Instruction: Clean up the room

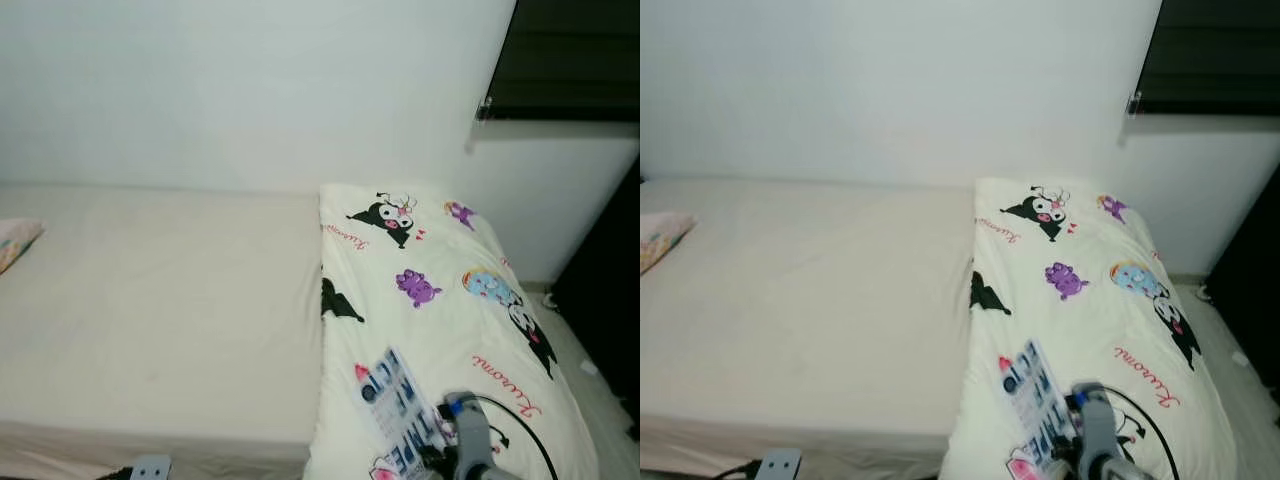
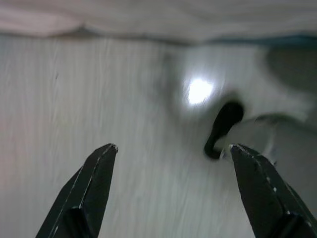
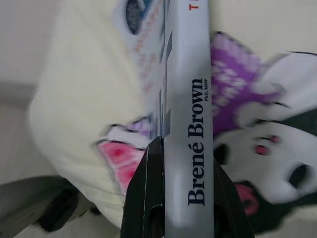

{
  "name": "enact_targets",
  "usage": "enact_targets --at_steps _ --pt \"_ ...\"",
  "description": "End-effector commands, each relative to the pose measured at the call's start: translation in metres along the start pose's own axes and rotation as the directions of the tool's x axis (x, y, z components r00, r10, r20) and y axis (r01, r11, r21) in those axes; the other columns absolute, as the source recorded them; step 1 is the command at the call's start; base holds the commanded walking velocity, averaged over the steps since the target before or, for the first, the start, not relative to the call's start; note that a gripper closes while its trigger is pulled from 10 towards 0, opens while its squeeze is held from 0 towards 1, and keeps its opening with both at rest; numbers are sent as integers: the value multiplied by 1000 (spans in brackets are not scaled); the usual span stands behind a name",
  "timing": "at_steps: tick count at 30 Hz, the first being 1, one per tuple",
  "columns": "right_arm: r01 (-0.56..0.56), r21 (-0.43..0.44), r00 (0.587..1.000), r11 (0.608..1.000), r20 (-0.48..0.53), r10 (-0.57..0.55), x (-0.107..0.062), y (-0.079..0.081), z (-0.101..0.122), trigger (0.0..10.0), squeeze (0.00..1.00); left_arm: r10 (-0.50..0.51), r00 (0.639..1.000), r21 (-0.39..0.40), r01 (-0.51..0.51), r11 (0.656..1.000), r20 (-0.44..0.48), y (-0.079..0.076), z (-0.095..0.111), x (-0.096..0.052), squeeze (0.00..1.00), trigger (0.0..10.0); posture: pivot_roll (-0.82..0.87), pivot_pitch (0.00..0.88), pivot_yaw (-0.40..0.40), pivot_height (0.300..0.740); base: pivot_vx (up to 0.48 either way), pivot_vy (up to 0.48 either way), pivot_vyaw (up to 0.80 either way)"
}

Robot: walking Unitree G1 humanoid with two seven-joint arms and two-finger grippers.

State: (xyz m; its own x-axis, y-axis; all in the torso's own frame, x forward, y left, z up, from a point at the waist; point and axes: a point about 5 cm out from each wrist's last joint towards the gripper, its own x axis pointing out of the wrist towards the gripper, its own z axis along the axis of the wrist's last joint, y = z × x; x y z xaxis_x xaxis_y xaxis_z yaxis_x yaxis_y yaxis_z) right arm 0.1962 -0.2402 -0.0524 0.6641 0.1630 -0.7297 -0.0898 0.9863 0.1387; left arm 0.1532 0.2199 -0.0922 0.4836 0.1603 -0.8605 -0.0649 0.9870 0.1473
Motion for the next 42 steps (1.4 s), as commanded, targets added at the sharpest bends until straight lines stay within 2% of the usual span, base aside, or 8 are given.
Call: enact_targets --at_steps 1,12,18,19,22,23,25,42 --pt "41 35 995 999 -87 -38 -6 -4 -28 10000 0 5 1000 17 -5 1000 -15 2 -2 0 0 10000 2 0 -55 714 0 0 506" --pt "128 54 982 990 -146 -118 -16 -11 -58 10000 0 8 999 20 -8 1000 -33 1 -4 0 0 10000 -7 0 -55 714 0 0 503" --pt "196 45 974 980 108 -200 -14 -31 -6 10000 0 10 999 16 -9 1000 -36 2 -4 0 0 10000 -14 0 -48 714 0 0 500" --pt "172 44 952 984 251 -177 -13 -33 28 10000 0 11 999 15 -10 1000 -38 2 -4 0 0 10000 -17 0 -45 714 0 0 500" --pt "27 -57 822 998 570 10 -20 -14 116 10000 0 9 999 2 -9 1000 -45 3 -5 0 0 10000 -21 0 -41 714 0 0 500" --pt "27 -57 822 998 570 10 -20 -14 116 10000 0 9 999 2 -9 1000 -45 3 -5 0 0 10000 -21 0 -41 714 0 0 500" --pt "-92 -194 704 977 682 201 -33 16 166 10000 0 5 998 -7 -6 1000 -65 2 -7 0 0 10000 -24 0 -38 714 -180 0 503" --pt "-232 -425 668 875 584 461 -24 73 176 10000 0 4 998 37 -2 999 -56 2 -6 0 0 10000 -13 0 -49 714 -219 0 501"
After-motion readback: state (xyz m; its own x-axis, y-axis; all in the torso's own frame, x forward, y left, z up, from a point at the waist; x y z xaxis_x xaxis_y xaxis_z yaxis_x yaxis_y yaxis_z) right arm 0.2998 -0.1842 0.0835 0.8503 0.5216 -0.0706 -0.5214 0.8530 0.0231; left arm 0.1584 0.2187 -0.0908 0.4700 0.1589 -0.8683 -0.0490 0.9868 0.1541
